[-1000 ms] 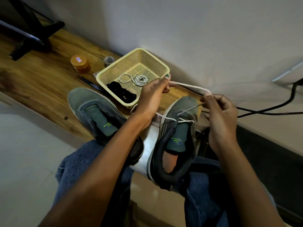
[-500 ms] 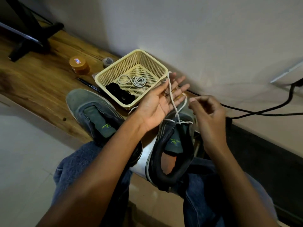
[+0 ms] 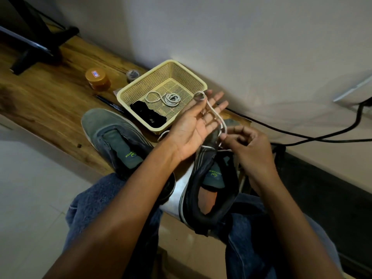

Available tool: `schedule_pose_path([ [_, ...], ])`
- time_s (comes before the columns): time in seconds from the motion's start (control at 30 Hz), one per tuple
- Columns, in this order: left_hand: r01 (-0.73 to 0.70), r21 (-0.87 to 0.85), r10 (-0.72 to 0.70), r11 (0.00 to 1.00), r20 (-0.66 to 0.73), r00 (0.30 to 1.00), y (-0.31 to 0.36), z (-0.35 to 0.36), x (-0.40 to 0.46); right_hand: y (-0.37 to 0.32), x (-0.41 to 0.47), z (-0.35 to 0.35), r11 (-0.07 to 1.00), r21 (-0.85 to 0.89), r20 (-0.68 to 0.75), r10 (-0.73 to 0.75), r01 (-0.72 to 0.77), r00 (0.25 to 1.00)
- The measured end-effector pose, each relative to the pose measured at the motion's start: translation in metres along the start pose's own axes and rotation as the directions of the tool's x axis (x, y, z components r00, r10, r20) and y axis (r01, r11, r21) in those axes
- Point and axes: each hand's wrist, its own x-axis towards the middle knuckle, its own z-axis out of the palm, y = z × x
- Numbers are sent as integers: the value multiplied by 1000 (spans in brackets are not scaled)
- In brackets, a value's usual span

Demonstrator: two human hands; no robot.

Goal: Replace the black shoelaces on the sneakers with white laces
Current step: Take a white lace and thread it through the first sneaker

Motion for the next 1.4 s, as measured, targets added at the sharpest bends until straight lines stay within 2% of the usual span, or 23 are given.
schedule_pose_path([
  [0.07, -73, 257, 107, 964, -124, 986, 1, -1, 0, 1, 2, -3, 997, 71, -136, 5, 5, 991],
  [0.13, -87, 531, 221, 843, -194, 956, 0, -3, 0, 1, 4, -6, 993, 119, -272, 9, 24, 962],
  [0.2, -91, 678, 273, 729, -166, 948, -2, -5, 0, 0, 5, -9, 985, 164, -382, 13, 54, 924],
  [0.33, -108, 815, 259, 569, -53, 964, -8, -3, -12, -1, 8, -12, 973, 203, -501, 10, 106, 865],
  [0.4, -181, 856, 264, 484, 54, 963, -11, -1, -16, 1, 9, -12, 981, 170, -487, 3, 92, 873],
  [0.5, -249, 836, 247, 489, 141, 959, -20, -1, -13, 5, 9, -10, 995, 69, -413, -36, 70, 910],
  [0.53, -277, 845, 250, 457, 177, 952, -23, -4, -11, 6, 9, -9, 997, 29, -390, -56, 73, 919],
  [0.6, -306, 891, 241, 335, 233, 942, -27, -8, -9, 7, 8, -8, 997, -41, -354, -82, 73, 932],
  [0.7, -319, 918, 198, 237, 276, 941, -29, -13, -6, 8, 9, -9, 993, -97, -322, -91, 63, 942],
  [0.8, -364, 931, 203, 2, 356, 912, -29, -15, -4, 9, 8, -9, 979, -180, -255, -137, 93, 957],
  [0.87, -395, 915, 203, -85, 404, 892, -27, -12, -7, 9, 7, -8, 963, -234, -206, -187, 137, 961],
  [1.0, -431, 892, 254, -137, 452, 855, -30, -12, -6, 9, 6, -8, 954, -243, -167, -218, 174, 961],
  [1.1, -405, 897, 316, -177, 441, 840, -29, -13, -3, 8, 4, -9, 964, -209, -132, -195, 165, 972],
  [1.17, -417, 893, 348, -169, 450, 822, -29, -15, -1, 7, 3, -11, 971, -195, -97, -163, 142, 982],
  [1.23, -429, 897, 383, -102, 434, 815, -29, -15, -1, 7, 4, -14, 975, -189, -79, -137, 120, 987],
  [1.33, -413, 910, 393, 34, 368, 843, -30, -16, 0, 12, 8, -22, 975, -215, -126, -86, 58, 988],
  [1.4, -360, 930, 350, 78, 312, 883, -29, -18, 0, 16, 9, -28, 963, -271, -180, -36, -15, 983],
])
